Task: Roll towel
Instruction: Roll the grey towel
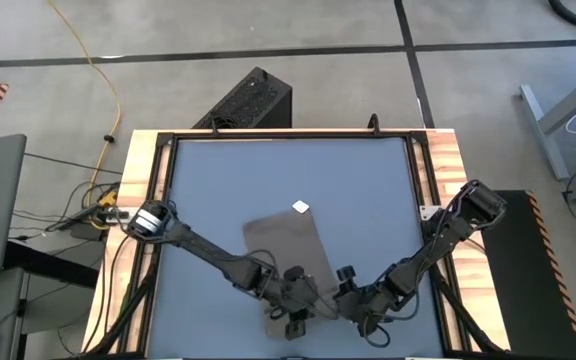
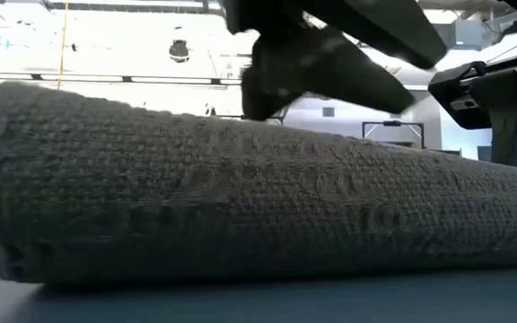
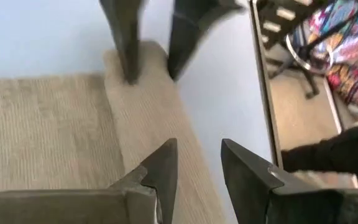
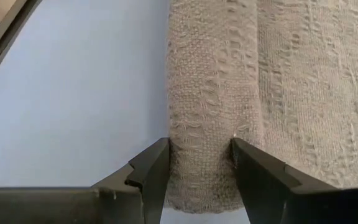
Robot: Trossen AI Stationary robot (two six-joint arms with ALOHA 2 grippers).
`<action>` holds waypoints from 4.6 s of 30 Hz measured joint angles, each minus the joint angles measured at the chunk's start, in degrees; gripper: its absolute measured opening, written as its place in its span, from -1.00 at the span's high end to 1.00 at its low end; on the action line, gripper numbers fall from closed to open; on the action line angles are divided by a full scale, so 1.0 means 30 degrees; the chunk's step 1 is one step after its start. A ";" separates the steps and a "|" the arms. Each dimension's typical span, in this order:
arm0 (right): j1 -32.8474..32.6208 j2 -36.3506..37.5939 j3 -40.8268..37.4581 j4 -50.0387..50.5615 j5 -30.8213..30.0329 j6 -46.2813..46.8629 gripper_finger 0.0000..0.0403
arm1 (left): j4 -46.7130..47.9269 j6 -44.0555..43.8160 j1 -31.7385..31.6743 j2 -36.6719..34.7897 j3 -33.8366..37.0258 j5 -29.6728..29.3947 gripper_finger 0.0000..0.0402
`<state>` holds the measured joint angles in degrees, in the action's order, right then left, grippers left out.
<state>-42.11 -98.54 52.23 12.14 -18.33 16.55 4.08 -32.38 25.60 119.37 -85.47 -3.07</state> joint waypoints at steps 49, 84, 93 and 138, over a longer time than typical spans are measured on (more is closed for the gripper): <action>0.1265 0.0015 -0.0051 -0.0596 0.2801 0.1844 0.71 | 0.7717 -0.5973 0.4411 0.0962 0.0021 -0.3954 0.52; 0.4736 -0.2762 0.0022 -0.3001 1.4339 1.3273 0.72 | -0.0610 -1.3434 0.4188 -0.0539 0.5340 0.2539 0.67; 0.4966 -0.2710 0.0021 -0.2825 1.3806 1.4410 0.70 | 0.3123 -1.1045 0.4000 -0.3243 0.5486 0.2237 0.66; 0.5610 -0.2698 -0.0087 -0.2948 1.4119 1.8125 0.27 | -0.1166 -0.1269 0.1335 -0.1795 0.5406 -0.0952 1.00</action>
<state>-25.28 -106.64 51.97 3.29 24.03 70.93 0.58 -36.18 29.60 113.98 -69.25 -5.93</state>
